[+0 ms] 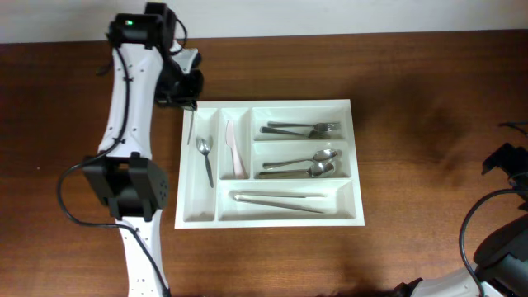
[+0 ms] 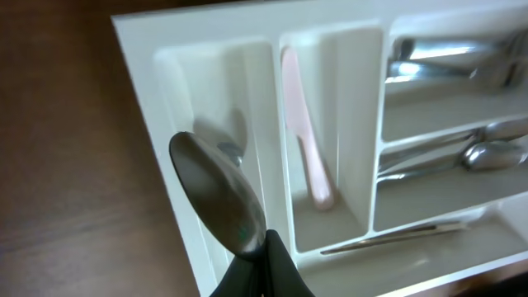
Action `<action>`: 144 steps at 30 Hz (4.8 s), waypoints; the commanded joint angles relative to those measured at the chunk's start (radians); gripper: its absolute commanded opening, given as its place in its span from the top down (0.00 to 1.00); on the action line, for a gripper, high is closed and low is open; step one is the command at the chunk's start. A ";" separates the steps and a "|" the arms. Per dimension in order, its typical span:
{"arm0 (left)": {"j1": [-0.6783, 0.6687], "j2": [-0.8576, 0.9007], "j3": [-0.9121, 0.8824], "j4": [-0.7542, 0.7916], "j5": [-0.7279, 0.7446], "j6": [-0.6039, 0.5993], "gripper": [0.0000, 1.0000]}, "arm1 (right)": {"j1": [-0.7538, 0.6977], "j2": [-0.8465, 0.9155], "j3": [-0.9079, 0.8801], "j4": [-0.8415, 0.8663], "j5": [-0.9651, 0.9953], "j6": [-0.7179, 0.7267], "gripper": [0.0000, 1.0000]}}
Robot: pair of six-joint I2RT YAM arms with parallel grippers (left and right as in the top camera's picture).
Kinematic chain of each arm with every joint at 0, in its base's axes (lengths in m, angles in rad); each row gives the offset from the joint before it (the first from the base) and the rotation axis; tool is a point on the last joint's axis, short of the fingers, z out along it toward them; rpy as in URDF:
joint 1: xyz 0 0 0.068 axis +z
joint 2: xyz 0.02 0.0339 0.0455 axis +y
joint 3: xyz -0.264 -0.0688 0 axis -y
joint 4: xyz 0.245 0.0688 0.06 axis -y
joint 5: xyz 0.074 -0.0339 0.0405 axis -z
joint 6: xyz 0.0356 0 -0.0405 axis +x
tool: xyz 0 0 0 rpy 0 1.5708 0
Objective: Pack container
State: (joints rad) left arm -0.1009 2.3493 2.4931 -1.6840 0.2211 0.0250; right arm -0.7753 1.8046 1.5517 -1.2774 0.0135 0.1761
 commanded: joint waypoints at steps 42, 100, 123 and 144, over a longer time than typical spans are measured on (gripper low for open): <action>-0.001 -0.051 -0.020 -0.004 -0.045 0.086 0.27 | 0.003 0.005 -0.005 0.000 -0.002 0.001 0.01; -0.188 -1.609 -1.172 0.235 -0.080 -0.211 0.01 | 0.003 0.005 -0.005 0.000 -0.002 0.001 0.01; -0.169 -1.685 -1.488 0.701 -0.087 0.085 0.01 | 0.003 0.005 -0.005 0.000 -0.002 0.001 0.01; -0.007 -2.259 -2.166 1.289 -0.116 0.086 0.01 | 0.003 0.005 -0.005 0.000 -0.002 0.001 0.01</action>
State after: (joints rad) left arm -0.1143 0.1375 0.3569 -0.4026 0.1303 0.0906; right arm -0.7753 1.8046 1.5517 -1.2774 0.0135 0.1764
